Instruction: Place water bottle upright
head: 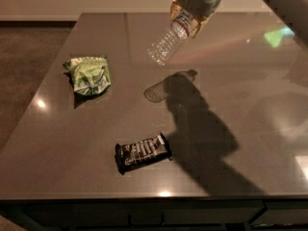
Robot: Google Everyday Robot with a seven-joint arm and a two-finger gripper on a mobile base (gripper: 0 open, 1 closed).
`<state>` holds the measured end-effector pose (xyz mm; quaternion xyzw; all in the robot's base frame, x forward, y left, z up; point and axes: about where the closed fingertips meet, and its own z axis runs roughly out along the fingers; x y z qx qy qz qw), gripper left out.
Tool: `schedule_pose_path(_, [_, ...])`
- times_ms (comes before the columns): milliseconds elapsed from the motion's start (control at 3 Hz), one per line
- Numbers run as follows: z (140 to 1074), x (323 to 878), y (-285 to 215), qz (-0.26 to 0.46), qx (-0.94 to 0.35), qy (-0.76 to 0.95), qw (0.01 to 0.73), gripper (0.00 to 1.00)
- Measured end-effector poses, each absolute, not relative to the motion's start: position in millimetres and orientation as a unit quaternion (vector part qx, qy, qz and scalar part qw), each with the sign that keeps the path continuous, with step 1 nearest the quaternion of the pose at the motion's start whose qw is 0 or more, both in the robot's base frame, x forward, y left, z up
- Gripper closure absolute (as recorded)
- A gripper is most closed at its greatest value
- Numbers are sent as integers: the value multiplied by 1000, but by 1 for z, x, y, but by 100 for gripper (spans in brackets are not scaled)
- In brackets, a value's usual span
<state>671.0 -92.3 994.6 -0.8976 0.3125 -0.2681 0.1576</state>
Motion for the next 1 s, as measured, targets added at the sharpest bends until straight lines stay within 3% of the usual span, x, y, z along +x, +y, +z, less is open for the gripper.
schedule_pose_path(1000, [997, 695, -72, -281, -916, 199, 205, 100])
